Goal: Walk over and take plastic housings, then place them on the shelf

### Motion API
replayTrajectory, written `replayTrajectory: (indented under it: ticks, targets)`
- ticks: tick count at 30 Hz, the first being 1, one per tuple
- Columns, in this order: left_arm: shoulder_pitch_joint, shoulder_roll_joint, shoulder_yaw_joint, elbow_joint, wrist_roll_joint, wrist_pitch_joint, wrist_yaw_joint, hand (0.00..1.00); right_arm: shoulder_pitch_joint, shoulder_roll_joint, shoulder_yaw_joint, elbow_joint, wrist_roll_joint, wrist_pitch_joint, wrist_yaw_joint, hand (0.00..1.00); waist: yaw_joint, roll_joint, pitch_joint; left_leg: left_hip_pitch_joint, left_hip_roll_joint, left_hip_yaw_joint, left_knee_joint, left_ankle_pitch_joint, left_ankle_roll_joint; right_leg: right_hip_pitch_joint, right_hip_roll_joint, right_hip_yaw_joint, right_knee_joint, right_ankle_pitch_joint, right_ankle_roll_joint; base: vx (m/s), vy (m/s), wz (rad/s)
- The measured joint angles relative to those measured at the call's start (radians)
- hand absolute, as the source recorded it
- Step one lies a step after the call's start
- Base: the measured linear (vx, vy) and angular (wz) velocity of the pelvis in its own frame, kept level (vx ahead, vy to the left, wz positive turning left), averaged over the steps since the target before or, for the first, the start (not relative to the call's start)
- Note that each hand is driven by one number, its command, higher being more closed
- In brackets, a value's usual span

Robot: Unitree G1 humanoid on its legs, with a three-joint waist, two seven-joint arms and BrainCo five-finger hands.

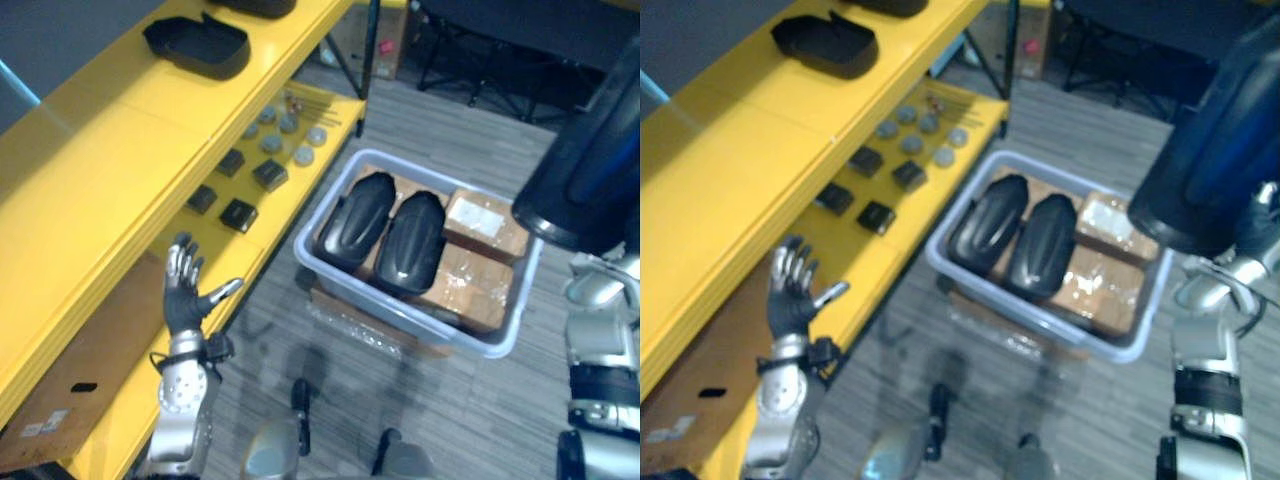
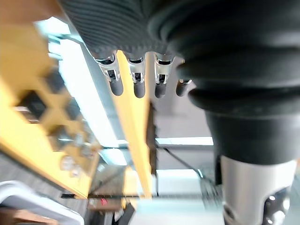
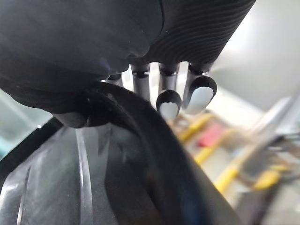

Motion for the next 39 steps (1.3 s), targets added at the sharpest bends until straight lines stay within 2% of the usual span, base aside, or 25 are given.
replayTrajectory:
  ticks: [2,5,8,11,14,20,27,32,39]
  targets:
    - [-0.044,0.027,-0.034,-0.011,-0.001,0.013,-0.039,0.0,0.0,0.003,0.046,-0.027,-0.037,-0.037,0.0,1.0,0.001,-0.001,-0.011,0.028,0.006,0.02,-0.028,-0.005,-0.002,0.008,0.004,0.018,-0.01,0.006,-0.001,-0.04,0.013,-0.26]
    - [-0.126,0.042,-0.1,-0.006,-0.019,0.058,-0.11,0.0,0.001,0.034,0.101,-0.047,-0.086,-0.104,0.002,1.0,-0.001,-0.005,-0.029,0.061,0.004,0.04,-0.063,-0.006,0.001,0.013,0.003,0.047,-0.021,0.013,-0.002,-0.06,0.036,-0.3]
    - [-0.199,0.046,-0.155,0.044,-0.145,0.114,-0.184,0.0,0.002,0.077,0.177,-0.059,-0.143,-0.161,0.003,1.0,-0.022,-0.009,-0.068,0.091,0.0,0.056,-0.124,0.02,0.001,0.008,-0.001,0.063,-0.029,0.012,-0.003,-0.07,0.032,-0.18]
    - [-0.242,0.039,-0.196,0.133,-0.256,0.169,-0.214,0.0,0.003,0.108,0.246,-0.059,-0.186,-0.208,0.012,1.0,-0.03,-0.004,-0.079,0.134,0.005,0.078,-0.181,0.058,-0.001,0.011,0.006,0.085,-0.036,0.013,-0.006,-0.04,-0.003,-0.2]
    - [-0.266,0.009,-0.24,0.205,-0.367,0.205,-0.249,0.0,0.003,0.13,0.281,-0.055,-0.234,-0.236,0.021,1.0,-0.036,-0.004,-0.087,0.152,0.008,0.082,-0.215,0.08,-0.002,0.012,0.013,0.099,-0.04,0.018,-0.01,-0.03,0.001,-0.07]
    - [-0.281,0.0,-0.312,0.273,-0.494,0.278,-0.281,0.0,0.002,0.159,0.351,-0.045,-0.281,-0.254,0.026,1.0,-0.036,-0.013,-0.103,0.152,0.015,0.09,-0.215,0.086,-0.007,0.014,0.022,0.106,-0.058,0.031,-0.012,0.0,0.001,-0.05]
    - [-0.282,-0.023,-0.348,0.313,-0.523,0.282,-0.296,0.0,0.002,0.17,0.437,0.017,-0.324,-0.259,0.094,1.0,-0.035,-0.014,-0.122,0.153,0.016,0.081,-0.216,0.096,-0.008,0.017,0.025,0.105,-0.057,0.034,-0.014,-0.01,0.002,0.01]
    - [-0.282,-0.022,-0.349,0.314,-0.524,0.281,-0.3,0.0,0.002,0.173,0.487,0.068,-0.338,-0.241,0.129,1.0,-0.032,-0.012,-0.126,0.152,0.021,0.077,-0.222,0.105,-0.006,0.017,0.03,0.105,-0.06,0.039,-0.018,-0.05,0.014,0.01]
    - [-0.281,-0.022,-0.373,0.313,-0.551,0.281,-0.306,0.0,0.011,0.18,0.539,0.108,-0.338,-0.234,0.131,1.0,-0.027,-0.012,-0.126,0.151,0.027,0.074,-0.222,0.11,-0.006,0.016,0.035,0.105,-0.063,0.041,-0.025,-0.04,0.019,0.01]
